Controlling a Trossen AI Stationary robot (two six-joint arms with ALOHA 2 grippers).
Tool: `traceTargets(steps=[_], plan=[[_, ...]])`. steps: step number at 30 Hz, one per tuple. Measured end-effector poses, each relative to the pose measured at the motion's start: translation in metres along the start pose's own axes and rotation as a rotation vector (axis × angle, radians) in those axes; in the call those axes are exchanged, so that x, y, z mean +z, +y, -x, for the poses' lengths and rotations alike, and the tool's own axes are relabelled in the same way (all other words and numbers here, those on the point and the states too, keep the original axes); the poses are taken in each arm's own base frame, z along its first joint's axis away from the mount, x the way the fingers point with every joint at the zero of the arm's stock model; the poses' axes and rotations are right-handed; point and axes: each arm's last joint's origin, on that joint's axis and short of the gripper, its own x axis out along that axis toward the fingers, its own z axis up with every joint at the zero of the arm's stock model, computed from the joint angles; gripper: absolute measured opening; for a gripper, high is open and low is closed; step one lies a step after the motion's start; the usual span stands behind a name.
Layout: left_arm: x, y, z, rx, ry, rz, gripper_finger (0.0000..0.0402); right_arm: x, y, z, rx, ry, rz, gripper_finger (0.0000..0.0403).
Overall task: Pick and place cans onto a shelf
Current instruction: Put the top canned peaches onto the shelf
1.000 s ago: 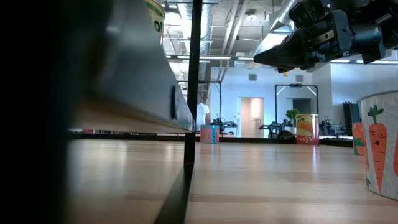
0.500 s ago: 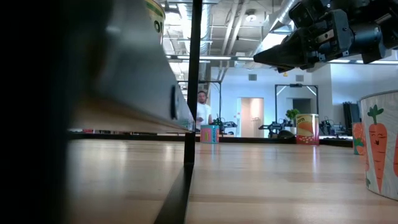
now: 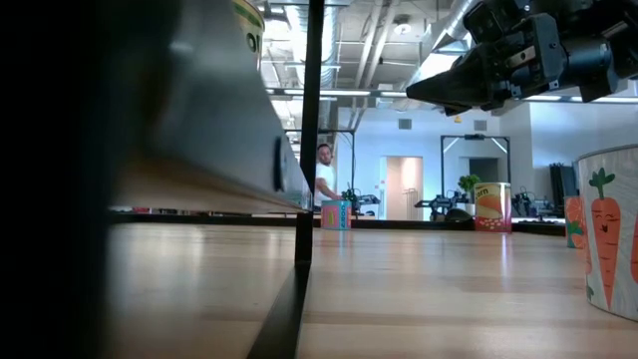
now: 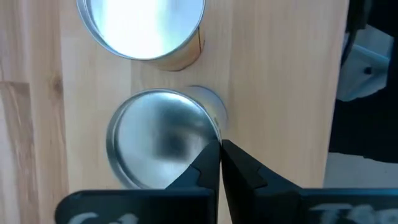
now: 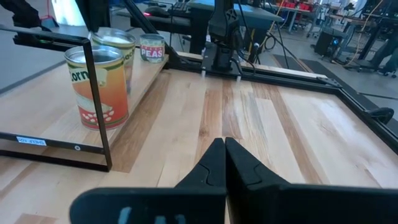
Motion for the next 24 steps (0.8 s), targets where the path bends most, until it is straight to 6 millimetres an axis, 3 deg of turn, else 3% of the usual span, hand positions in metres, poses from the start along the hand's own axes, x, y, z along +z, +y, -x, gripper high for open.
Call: traceTargets(steps=[24], plan=[[0.0038,0.0021,-0.0004,0.023,-0.032,0.013,0.0000,0.0000,0.0001,0.0000,0.003,0.000,0.006,0.0008]])
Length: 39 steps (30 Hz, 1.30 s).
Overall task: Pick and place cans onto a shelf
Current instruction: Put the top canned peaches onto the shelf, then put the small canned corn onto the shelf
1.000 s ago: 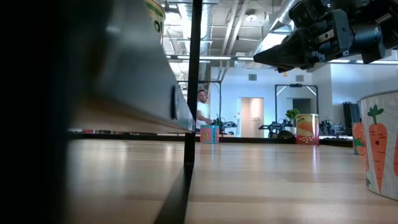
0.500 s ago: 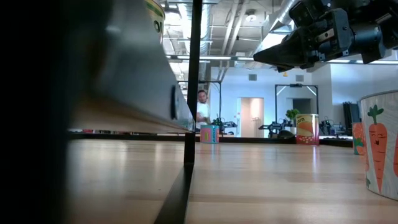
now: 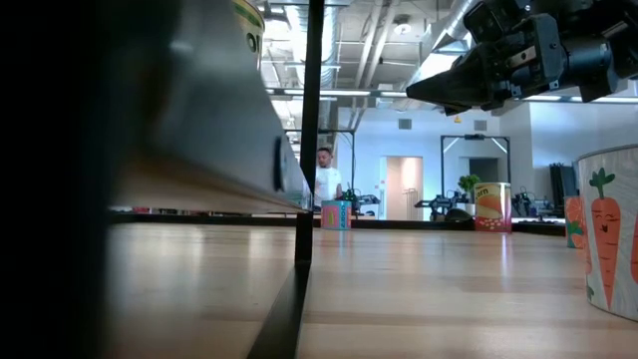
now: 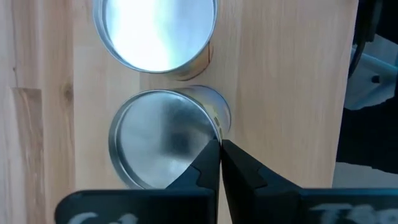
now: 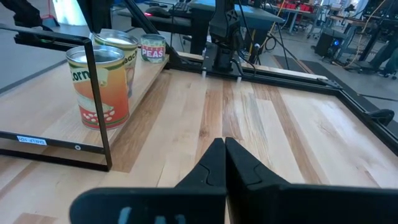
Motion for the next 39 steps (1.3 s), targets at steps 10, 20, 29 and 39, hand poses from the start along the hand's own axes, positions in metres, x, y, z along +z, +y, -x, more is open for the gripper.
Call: traceTargets(steps=[10,20,29,39], plan=[[0.001,0.000,0.000,-0.003,-0.004,0.004,0.0030,0.000,0.000,0.000,0.000,0.000,0.002,0.0008],[0.000,0.000,0.000,-0.010,0.003,0.004,0.0064,0.000,0.000,0.000,-0.001,0.000,0.003,0.0008],[-0.003,0.008,0.019,0.005,-0.066,-0.011,0.0062,0.000,0.000,0.000,-0.002,0.000,0.002,0.0008],[-0.010,0.051,0.042,0.020,-0.263,-0.068,0.0004,0.000,0.000,0.000,-0.001,0.000,0.000,0.0008]])
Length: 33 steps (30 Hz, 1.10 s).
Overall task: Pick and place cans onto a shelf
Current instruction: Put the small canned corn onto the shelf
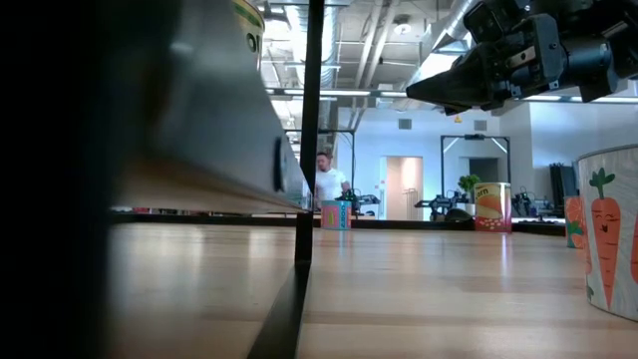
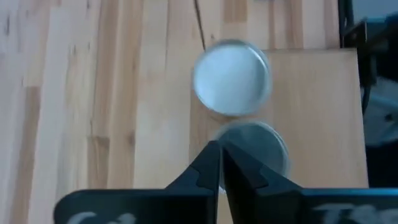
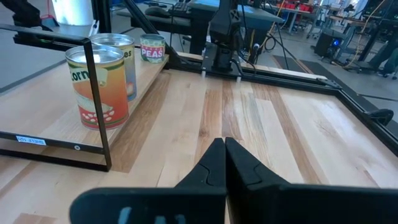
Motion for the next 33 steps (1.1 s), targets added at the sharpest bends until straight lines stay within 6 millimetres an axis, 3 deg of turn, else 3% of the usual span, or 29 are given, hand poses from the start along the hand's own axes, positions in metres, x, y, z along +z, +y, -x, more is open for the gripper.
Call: traceTargets(steps=[9,19,27,33], plan=[[-0.033,0.065,-0.030,-0.176,-0.346,0.014,0.0000,0.000,0.000,0.000,-0.001,0.000,0.000,0.0008],[-0.070,0.134,-0.079,-0.132,-0.685,0.013,0.0000,-0.001,-0.011,0.000,-0.054,0.008,-0.045,0.0008],[-0.093,0.167,-0.103,-0.038,-0.815,0.064,0.0000,0.006,-0.017,-0.006,-0.090,0.038,-0.078,0.0008],[-0.106,0.178,-0.113,0.010,-0.795,0.119,0.0000,0.027,-0.022,-0.018,-0.149,0.224,-0.064,0.0010]])
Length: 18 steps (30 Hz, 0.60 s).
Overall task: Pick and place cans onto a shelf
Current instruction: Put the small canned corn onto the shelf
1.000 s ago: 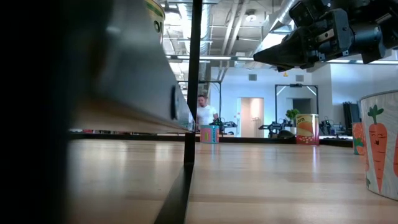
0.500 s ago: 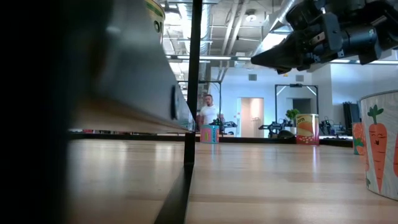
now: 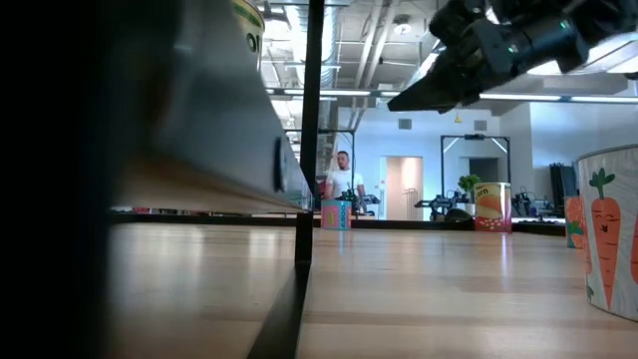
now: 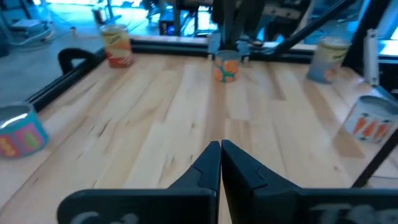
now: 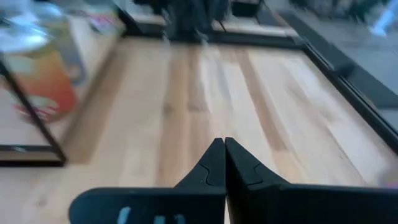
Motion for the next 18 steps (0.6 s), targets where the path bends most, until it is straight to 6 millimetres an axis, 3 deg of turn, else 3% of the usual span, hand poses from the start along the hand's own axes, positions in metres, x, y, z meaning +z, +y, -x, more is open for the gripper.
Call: traceTargets(steps=[9,18], plan=[[-0.010,0.003,0.003,0.047,-0.002,-0.005,0.0000,0.032,-0.018,-0.001,-0.196,0.114,-0.023,0.0050],[-0.010,0.002,0.003,0.048,-0.004,0.001,0.0000,0.030,-0.053,-0.023,-0.313,0.218,-0.058,0.0138]])
